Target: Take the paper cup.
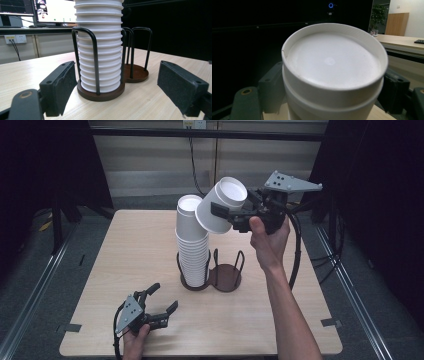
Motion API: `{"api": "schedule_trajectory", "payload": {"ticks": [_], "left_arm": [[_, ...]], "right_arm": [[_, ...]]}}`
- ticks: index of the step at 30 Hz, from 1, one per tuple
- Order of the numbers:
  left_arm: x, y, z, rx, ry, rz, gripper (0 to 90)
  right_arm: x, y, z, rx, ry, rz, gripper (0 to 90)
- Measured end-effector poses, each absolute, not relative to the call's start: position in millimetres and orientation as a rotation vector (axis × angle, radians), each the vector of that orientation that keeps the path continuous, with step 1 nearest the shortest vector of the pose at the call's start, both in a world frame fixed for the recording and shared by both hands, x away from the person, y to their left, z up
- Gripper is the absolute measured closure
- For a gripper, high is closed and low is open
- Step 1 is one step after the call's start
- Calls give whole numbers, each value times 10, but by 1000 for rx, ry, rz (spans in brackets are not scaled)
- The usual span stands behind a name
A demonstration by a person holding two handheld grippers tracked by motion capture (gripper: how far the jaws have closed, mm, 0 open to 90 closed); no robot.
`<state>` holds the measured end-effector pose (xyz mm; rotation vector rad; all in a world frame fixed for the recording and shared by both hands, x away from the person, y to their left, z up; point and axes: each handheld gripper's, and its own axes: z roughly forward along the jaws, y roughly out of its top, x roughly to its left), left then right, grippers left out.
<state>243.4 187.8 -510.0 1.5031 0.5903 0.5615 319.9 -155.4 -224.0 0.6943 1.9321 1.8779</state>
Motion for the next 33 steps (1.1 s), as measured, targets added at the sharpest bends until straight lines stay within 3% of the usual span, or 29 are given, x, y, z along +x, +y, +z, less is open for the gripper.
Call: {"api": "schedule_trajectory", "payload": {"ticks": [15,33], "left_arm": [[2448,1860,-5086,1532,557,536,155],[2444,1760,-4779,1551,475,481,158]], "right_arm": [[3086,-1690,-2459,725,1972,1852,210],[2868,-1685,-2853,731,2033,1859,211]]}}
